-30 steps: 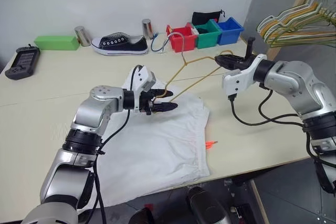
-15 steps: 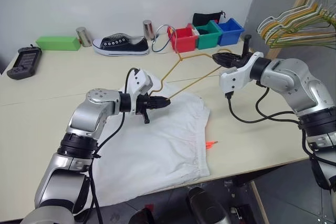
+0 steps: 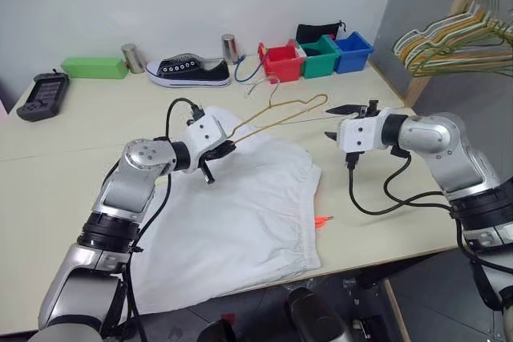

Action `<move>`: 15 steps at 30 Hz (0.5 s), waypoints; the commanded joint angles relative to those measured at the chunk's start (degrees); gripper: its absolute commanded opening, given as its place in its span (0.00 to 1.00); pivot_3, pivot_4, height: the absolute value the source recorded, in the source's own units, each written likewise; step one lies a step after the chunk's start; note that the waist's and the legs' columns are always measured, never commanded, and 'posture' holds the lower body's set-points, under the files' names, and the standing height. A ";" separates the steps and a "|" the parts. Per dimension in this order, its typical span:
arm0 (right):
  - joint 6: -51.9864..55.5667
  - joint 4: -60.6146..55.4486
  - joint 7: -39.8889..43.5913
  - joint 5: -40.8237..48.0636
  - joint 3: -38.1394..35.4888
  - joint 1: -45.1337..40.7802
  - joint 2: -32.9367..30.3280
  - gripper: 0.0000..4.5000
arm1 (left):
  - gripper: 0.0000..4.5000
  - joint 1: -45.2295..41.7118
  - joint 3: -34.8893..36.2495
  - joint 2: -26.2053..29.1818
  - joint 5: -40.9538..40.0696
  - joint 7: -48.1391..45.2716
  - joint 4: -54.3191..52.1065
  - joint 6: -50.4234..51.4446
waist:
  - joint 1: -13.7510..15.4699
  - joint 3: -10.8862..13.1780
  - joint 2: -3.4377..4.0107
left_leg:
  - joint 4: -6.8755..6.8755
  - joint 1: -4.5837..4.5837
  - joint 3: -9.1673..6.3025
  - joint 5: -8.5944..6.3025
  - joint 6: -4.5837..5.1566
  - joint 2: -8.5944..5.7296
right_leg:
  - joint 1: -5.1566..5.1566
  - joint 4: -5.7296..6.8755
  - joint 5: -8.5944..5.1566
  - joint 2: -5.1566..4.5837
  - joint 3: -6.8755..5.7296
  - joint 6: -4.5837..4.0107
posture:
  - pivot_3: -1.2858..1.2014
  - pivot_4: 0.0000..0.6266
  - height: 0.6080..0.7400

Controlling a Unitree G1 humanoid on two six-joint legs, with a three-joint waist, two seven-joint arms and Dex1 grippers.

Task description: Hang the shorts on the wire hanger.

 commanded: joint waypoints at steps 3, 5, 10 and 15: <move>4.95 2.21 -3.77 -1.79 -1.81 -3.43 1.23 0.88 | 0.00 -0.15 -1.78 3.14 10.20 5.67 -5.18 -11.17 | 0.72 -0.06 -0.02 | 0.01 0.00 0.02 0.01 0.02 0.00 | -0.01 -0.01 0.01 0.00 0.02 0.01 | 0.42 0.10 1.00; 5.09 3.82 -3.98 -2.69 -0.97 -4.03 1.38 0.98 | 0.00 -0.44 -2.21 2.90 11.81 6.31 -5.96 -13.17 | 0.94 -0.11 -0.01 | 0.02 0.00 0.04 0.02 0.03 -0.01 | 0.00 -0.01 0.01 -0.01 0.03 0.03 | 0.42 0.09 1.00; 1.33 10.02 -4.80 -6.11 2.38 -6.16 1.72 0.98 | 0.00 -1.17 -3.85 1.33 14.91 6.84 -8.68 -15.36 | 1.02 -0.52 -0.03 | 0.02 -0.02 0.07 0.03 0.05 -0.02 | 0.00 -0.02 0.02 -0.01 0.02 0.03 | 0.42 0.09 1.00; 0.03 14.99 -5.53 -7.69 3.92 -9.19 3.26 0.98 | 0.00 -1.03 -4.43 -0.04 16.65 7.30 -9.74 -15.92 | 0.78 -0.58 -0.01 | 0.02 -0.02 0.09 0.03 0.06 -0.03 | 0.00 -0.03 0.02 -0.02 0.04 0.03 | 0.42 0.09 1.00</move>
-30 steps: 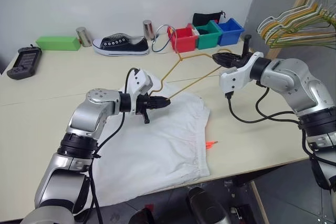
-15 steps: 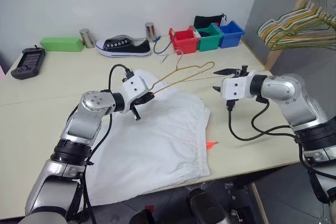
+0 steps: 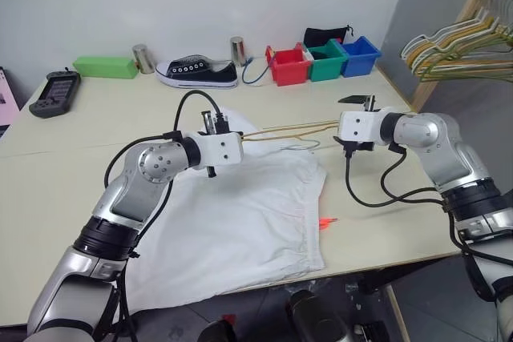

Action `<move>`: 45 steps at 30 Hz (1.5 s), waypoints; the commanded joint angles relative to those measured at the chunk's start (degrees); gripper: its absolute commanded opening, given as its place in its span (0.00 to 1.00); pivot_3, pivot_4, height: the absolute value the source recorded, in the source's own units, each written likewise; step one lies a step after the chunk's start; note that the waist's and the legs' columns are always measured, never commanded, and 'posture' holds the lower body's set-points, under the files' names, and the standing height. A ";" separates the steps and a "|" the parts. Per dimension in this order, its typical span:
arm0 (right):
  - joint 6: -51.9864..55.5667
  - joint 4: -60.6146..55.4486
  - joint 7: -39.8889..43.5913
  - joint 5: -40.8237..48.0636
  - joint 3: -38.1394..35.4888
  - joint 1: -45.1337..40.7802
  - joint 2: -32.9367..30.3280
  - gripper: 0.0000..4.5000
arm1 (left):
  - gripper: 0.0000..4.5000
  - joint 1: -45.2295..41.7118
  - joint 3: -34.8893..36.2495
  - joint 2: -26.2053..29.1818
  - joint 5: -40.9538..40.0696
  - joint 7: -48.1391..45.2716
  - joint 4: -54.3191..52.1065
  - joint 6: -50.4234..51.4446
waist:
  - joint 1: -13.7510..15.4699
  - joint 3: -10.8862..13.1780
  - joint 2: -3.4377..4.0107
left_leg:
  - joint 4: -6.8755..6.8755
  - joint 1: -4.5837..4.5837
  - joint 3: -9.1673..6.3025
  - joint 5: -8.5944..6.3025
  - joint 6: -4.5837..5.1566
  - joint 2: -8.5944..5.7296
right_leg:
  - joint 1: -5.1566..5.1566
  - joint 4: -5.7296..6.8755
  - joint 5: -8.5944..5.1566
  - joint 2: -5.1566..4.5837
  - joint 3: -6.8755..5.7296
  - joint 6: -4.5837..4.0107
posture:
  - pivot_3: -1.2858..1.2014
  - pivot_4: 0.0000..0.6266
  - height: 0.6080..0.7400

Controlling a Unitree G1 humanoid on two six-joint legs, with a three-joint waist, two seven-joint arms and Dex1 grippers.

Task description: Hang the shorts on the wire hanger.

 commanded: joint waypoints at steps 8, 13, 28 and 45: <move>-3.09 2.29 0.02 -0.70 0.15 -3.85 0.79 0.68 | 0.00 -0.72 0.62 -0.71 3.35 1.69 -1.66 -2.04 | -0.08 -0.29 0.01 | 0.00 0.01 -0.02 0.01 0.01 0.00 | 0.01 0.02 0.00 0.01 -0.01 0.00 | 0.43 0.08 1.00; -3.88 2.17 0.93 -0.99 0.23 -3.34 0.10 0.44 | 0.00 -0.52 0.61 -0.63 4.15 2.22 -0.94 -2.41 | -0.10 -0.44 0.03 | 0.00 0.02 -0.03 0.01 0.02 -0.01 | 0.02 0.02 0.01 0.00 -0.02 0.00 | 0.43 0.09 1.00; -3.23 0.50 2.40 -0.44 -0.19 -1.48 0.11 0.01 | 0.00 -1.53 0.38 -0.89 3.77 1.67 -0.57 -2.57 | -0.10 -0.49 0.03 | 0.00 0.02 -0.04 0.03 0.05 -0.01 | 0.02 0.03 0.01 0.00 -0.02 0.01 | 0.42 0.11 1.00; 7.51 -6.30 7.44 5.43 -2.48 3.67 0.33 0.00 | 0.76 -1.98 4.83 0.67 -7.70 -4.81 -0.15 -4.86 | -0.06 -0.52 0.04 | 0.00 0.02 -0.10 0.04 0.07 -0.01 | 0.06 0.04 0.01 0.01 -0.07 0.01 | 0.43 0.09 1.00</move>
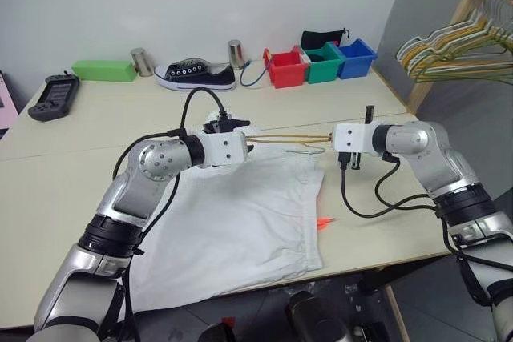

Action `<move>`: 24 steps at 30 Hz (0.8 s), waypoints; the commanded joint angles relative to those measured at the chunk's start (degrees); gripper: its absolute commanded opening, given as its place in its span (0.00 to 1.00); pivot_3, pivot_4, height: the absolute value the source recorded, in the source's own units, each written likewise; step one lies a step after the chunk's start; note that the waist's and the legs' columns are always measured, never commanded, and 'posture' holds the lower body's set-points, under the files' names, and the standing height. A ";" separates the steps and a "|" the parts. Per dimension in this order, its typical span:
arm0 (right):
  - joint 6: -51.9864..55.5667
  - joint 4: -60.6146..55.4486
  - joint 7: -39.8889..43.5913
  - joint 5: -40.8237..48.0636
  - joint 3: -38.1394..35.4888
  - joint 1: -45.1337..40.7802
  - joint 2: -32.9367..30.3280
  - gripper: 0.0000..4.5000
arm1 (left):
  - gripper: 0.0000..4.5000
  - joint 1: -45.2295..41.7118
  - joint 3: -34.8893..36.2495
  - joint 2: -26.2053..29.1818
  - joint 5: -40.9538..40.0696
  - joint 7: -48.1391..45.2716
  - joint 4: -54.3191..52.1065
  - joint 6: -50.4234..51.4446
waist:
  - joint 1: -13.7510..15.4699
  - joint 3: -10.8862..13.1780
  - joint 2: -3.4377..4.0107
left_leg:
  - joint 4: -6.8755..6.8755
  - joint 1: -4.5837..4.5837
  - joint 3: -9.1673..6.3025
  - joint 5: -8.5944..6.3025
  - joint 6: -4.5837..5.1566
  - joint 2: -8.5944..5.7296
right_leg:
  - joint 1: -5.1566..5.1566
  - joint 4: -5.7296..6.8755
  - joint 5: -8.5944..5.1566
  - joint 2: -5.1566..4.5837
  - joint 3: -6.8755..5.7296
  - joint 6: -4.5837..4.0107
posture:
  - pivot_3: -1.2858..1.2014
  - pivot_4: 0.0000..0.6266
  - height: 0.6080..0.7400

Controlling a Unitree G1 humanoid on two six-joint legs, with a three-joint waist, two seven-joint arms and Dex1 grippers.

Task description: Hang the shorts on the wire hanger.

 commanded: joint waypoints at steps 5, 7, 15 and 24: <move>8.67 -1.44 3.93 4.84 -4.47 1.96 -2.78 0.00 | 0.99 -0.49 5.29 2.39 -9.87 -5.97 -5.22 0.94 | 0.04 -0.03 0.00 | 0.00 0.00 -0.02 0.01 0.01 0.01 | 0.01 0.00 0.00 0.00 -0.03 0.00 | 0.42 0.09 1.00; 13.66 -0.72 6.13 6.32 -5.22 2.93 -4.04 0.00 | 1.00 -0.26 6.97 2.15 -13.68 -6.88 -8.20 4.66 | 0.10 -0.03 0.01 | 0.01 -0.01 -0.02 0.01 0.01 0.00 | 0.01 0.00 0.00 -0.01 -0.03 0.00 | 0.42 0.09 1.00; 50.27 -8.16 34.04 23.31 -6.51 14.39 -19.53 0.00 | 1.00 17.87 13.04 1.77 -32.93 -6.78 -29.06 29.73 | 0.92 -0.36 0.36 | -0.02 0.11 -0.07 -0.02 0.04 0.05 | 0.23 -0.11 -0.10 0.00 -0.10 0.00 | 0.43 0.10 1.00; 77.88 -24.79 40.59 53.32 -15.02 41.28 -37.80 0.00 | 1.00 34.16 16.26 1.47 -39.54 -3.00 -39.64 37.87 | 1.80 -0.40 -0.21 | -0.05 0.86 0.29 -0.04 0.01 0.17 | 0.89 -0.24 -0.54 0.10 0.13 -0.29 | 0.44 0.12 1.00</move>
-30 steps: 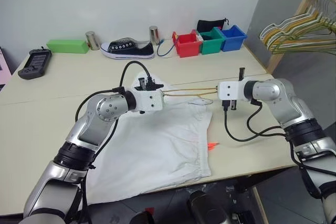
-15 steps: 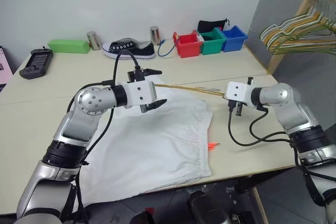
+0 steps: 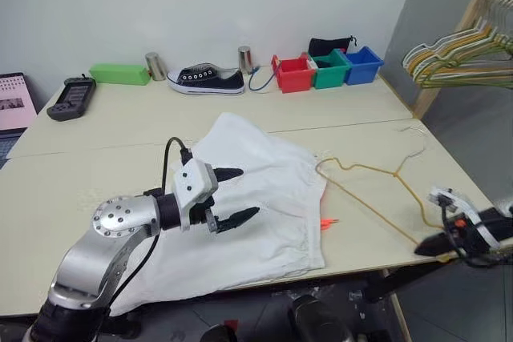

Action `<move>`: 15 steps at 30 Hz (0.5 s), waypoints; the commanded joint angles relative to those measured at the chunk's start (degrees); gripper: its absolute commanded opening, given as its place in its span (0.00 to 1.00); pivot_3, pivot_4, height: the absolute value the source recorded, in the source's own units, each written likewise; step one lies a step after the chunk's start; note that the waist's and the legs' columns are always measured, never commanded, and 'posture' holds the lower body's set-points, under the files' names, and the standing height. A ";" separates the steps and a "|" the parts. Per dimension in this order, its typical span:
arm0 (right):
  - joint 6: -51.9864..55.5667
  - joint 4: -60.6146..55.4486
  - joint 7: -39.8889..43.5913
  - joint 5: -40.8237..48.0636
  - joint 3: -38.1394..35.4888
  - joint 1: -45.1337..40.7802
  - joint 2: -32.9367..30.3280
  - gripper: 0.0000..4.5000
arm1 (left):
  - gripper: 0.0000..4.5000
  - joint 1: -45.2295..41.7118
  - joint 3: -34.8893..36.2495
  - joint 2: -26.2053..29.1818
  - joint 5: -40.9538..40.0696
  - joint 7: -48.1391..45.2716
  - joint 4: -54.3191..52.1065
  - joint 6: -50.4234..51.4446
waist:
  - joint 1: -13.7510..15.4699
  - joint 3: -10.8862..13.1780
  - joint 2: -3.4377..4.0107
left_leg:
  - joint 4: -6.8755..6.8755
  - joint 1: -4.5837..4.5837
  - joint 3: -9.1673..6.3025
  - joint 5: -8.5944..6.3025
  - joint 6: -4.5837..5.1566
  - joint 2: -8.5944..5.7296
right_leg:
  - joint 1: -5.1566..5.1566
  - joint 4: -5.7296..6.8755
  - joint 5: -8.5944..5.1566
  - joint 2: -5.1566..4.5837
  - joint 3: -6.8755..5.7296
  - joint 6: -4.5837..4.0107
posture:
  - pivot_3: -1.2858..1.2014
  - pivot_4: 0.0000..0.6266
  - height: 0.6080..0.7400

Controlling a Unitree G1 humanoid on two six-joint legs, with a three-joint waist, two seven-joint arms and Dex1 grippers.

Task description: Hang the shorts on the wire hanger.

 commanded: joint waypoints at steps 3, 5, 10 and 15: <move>7.19 -6.75 0.19 11.81 -11.65 15.39 -2.56 0.00 | 1.00 3.86 2.33 0.21 -2.75 2.66 -5.92 2.45 | -0.31 -0.07 -0.36 | -0.02 0.26 -0.05 -0.24 -0.38 0.06 | 0.12 -0.54 -0.03 -0.02 -0.03 -0.04 | 0.43 0.13 1.00; 7.94 -8.28 -1.53 13.45 -14.91 19.97 -1.85 0.00 | 1.00 4.44 2.59 0.47 -3.06 2.95 -6.36 2.81 | -0.49 -0.13 -0.39 | -0.04 0.27 -0.03 -0.25 -0.38 0.06 | 0.20 -0.91 -0.03 -0.07 0.01 -0.03 | 0.43 0.13 1.00; 7.91 -12.52 -5.41 17.01 -19.12 24.71 1.22 0.00 | 1.00 4.03 1.82 1.18 -2.87 2.39 -5.61 2.46 | -0.52 -0.41 -0.93 | -0.03 0.19 0.15 -0.27 -0.34 -0.03 | 0.19 -1.14 -0.03 -0.34 0.02 -0.02 | 0.43 0.14 1.00; 10.67 -17.34 -8.40 22.15 -20.96 22.79 3.74 0.00 | 1.00 2.09 1.23 1.86 -2.62 1.06 -3.86 2.04 | -0.70 -0.42 -0.95 | -0.05 0.15 0.19 -0.29 -0.33 -0.02 | 0.11 -1.23 -0.03 -0.40 0.00 -0.02 | 0.42 0.14 1.00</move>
